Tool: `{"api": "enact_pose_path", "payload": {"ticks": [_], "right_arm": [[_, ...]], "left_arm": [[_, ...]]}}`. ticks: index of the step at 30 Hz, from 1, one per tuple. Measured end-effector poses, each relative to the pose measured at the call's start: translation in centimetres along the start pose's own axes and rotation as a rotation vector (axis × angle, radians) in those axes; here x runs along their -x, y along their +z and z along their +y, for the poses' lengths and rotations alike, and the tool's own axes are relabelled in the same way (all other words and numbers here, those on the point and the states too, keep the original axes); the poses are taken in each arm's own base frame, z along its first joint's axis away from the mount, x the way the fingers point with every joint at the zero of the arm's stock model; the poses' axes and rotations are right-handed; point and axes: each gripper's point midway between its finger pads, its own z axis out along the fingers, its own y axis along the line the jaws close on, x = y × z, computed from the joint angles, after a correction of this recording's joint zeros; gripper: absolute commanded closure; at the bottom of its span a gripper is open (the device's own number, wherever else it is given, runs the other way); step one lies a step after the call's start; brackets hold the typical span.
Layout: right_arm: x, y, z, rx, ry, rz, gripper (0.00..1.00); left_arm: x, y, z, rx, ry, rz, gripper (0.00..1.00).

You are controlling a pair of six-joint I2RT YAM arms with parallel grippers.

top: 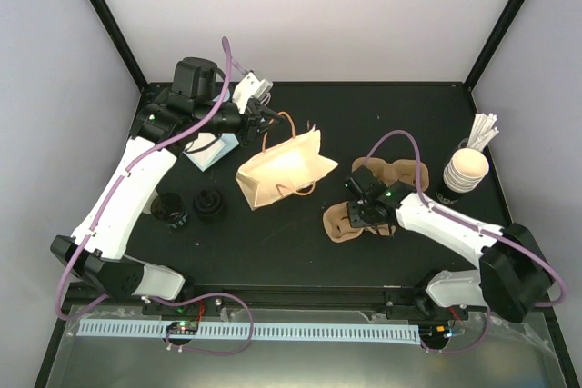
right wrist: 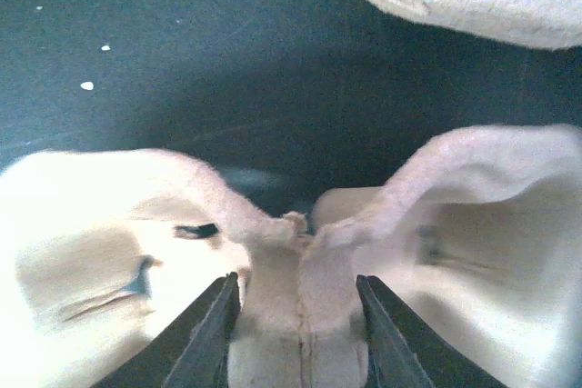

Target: Pack the takeout coffee

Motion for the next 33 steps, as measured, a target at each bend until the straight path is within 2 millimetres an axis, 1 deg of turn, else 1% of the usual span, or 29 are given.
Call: {"api": "enact_pose_path", "payload": {"ticks": [4, 6, 8, 12, 14, 16, 20, 22, 25, 30, 33], "right_arm": [[0.3, -1.6, -0.1, 0.018, 0.004, -0.036, 0.65], [1.0, -3.2, -0.1, 0.041, 0.011, -0.078, 0.65], [2.1, -5.4, 0.1, 0.072, 0.021, -0.135, 0.65], [5.0, -10.6, 0.5, 0.134, 0.039, -0.281, 0.64], [5.7, -12.3, 0.5, 0.148, 0.042, -0.321, 0.65], [6.0, -13.2, 0.4, 0.148, 0.039, -0.333, 0.64], [6.0, -14.2, 0.1, 0.138, 0.028, -0.336, 0.64], [6.2, -15.2, 0.0, 0.146, 0.017, -0.354, 0.64], [7.0, -18.1, 0.3, 0.196, -0.001, -0.424, 0.63], [8.1, -24.1, 1.2, 0.324, -0.049, -0.570, 0.62], [8.5, -26.7, 2.1, 0.400, -0.090, -0.629, 0.62]], "left_arm": [[0.0, 0.1, 0.0, 0.005, 0.003, 0.002, 0.98], [-0.1, 0.1, 0.0, 0.010, 0.003, 0.004, 0.98], [-0.1, 0.1, 0.1, 0.014, 0.004, 0.005, 0.98], [-0.1, 0.3, -0.1, 0.013, 0.007, 0.007, 0.98], [-0.1, 0.3, -0.2, 0.012, 0.009, 0.008, 0.98], [-0.1, 0.3, -0.2, 0.013, 0.010, 0.008, 0.98], [-0.1, 0.4, -0.3, 0.011, 0.011, 0.010, 0.99], [-0.2, 0.4, -0.4, 0.008, 0.013, 0.011, 0.98], [-0.2, 0.6, -0.6, 0.005, 0.016, 0.015, 0.98], [-0.4, 0.7, -0.9, 0.002, 0.019, 0.023, 0.98], [-0.5, 0.8, -1.0, 0.002, 0.023, 0.027, 0.98]]}}
